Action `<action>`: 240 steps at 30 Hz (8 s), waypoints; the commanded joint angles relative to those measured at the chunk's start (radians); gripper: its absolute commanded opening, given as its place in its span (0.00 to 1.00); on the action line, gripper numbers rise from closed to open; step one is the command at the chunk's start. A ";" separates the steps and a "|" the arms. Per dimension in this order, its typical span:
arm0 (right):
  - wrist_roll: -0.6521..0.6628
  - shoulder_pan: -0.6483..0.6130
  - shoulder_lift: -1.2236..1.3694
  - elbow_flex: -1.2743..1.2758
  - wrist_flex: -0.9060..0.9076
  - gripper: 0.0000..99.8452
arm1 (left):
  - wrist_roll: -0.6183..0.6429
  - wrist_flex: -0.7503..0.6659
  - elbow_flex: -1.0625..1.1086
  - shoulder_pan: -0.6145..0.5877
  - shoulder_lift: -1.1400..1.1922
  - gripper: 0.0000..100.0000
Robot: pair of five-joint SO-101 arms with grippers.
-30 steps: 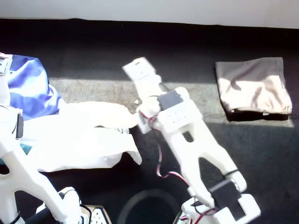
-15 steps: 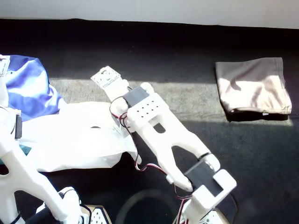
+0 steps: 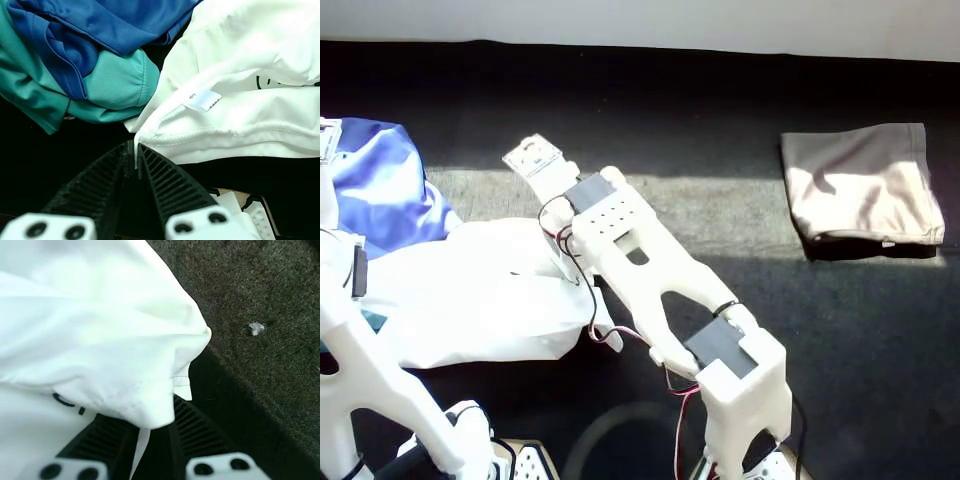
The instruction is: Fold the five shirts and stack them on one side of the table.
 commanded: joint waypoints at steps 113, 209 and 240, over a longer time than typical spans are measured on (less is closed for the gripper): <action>0.267 0.865 -0.960 1.056 -0.031 0.01 | 0.287 -0.749 0.855 0.829 0.375 0.10; 0.106 0.694 -0.148 -0.099 0.278 0.25 | 0.287 -0.838 0.851 0.613 0.381 0.01; 0.104 0.699 -0.145 0.515 -0.102 0.18 | 0.287 -0.838 0.851 0.613 0.383 0.01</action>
